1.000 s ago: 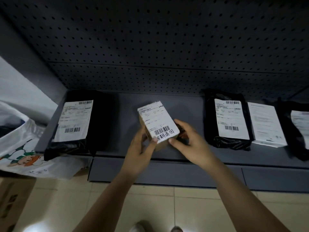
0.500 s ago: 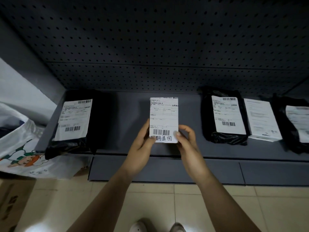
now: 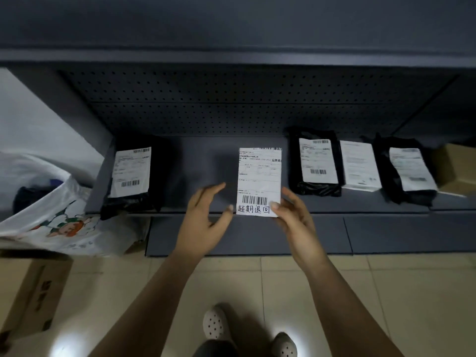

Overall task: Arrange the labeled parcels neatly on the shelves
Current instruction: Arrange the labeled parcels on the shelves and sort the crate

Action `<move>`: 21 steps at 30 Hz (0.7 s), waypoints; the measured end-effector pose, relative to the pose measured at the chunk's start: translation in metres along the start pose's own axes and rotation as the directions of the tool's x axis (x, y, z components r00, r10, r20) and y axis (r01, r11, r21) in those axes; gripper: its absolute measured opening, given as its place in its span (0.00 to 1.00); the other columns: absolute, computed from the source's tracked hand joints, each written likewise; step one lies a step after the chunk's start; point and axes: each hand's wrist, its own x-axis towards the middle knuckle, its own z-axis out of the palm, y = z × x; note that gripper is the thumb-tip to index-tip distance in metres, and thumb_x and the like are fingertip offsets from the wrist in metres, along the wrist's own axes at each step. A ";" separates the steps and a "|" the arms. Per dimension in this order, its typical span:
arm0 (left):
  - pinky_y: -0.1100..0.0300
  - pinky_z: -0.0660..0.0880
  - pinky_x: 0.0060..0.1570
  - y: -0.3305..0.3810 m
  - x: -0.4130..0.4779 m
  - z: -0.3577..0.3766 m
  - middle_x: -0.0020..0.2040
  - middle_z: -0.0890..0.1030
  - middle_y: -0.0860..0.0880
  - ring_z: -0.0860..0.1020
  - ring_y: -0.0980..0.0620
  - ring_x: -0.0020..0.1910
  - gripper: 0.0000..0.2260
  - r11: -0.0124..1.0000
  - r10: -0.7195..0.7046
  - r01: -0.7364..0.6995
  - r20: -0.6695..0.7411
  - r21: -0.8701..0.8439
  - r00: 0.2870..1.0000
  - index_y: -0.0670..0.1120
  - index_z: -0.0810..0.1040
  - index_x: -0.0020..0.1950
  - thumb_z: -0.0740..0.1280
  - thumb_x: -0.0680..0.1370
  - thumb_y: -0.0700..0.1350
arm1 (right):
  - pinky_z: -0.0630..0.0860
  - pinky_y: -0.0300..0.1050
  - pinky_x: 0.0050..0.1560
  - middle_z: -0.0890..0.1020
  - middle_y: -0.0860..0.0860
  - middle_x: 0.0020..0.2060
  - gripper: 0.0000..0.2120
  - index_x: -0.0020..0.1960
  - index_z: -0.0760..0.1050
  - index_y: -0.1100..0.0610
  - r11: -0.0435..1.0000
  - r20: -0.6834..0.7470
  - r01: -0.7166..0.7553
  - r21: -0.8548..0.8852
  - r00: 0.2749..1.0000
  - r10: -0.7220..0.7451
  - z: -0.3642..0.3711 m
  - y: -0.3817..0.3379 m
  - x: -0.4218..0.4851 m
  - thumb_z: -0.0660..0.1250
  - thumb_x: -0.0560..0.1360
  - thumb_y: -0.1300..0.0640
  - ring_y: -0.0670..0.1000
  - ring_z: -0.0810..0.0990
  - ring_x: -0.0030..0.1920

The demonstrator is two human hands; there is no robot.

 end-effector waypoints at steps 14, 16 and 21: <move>0.50 0.70 0.53 0.145 -0.143 0.001 0.54 0.78 0.45 0.74 0.45 0.52 0.17 0.798 0.365 -0.261 -0.092 0.542 0.926 0.45 0.77 0.62 0.64 0.75 0.50 | 0.70 0.50 0.68 0.82 0.50 0.59 0.34 0.68 0.73 0.53 0.994 0.077 0.108 0.007 0.991 -0.108 -0.082 -0.088 -0.161 0.75 0.64 0.49 0.51 0.78 0.64; 0.48 0.70 0.55 0.170 -0.154 0.009 0.54 0.78 0.45 0.74 0.44 0.51 0.18 0.782 0.418 -0.296 -0.109 0.549 0.902 0.45 0.77 0.62 0.64 0.75 0.49 | 0.70 0.51 0.68 0.82 0.50 0.59 0.33 0.67 0.73 0.53 0.987 0.070 0.161 0.009 0.984 -0.162 -0.102 -0.108 -0.182 0.75 0.64 0.50 0.51 0.78 0.64; 0.48 0.70 0.54 0.254 -0.164 0.025 0.54 0.78 0.46 0.76 0.43 0.52 0.16 0.677 0.636 -0.480 -0.115 0.559 0.763 0.44 0.78 0.61 0.69 0.74 0.45 | 0.73 0.50 0.64 0.84 0.47 0.55 0.29 0.63 0.75 0.51 0.938 -0.022 0.339 0.064 0.941 -0.339 -0.145 -0.172 -0.224 0.74 0.62 0.51 0.53 0.78 0.63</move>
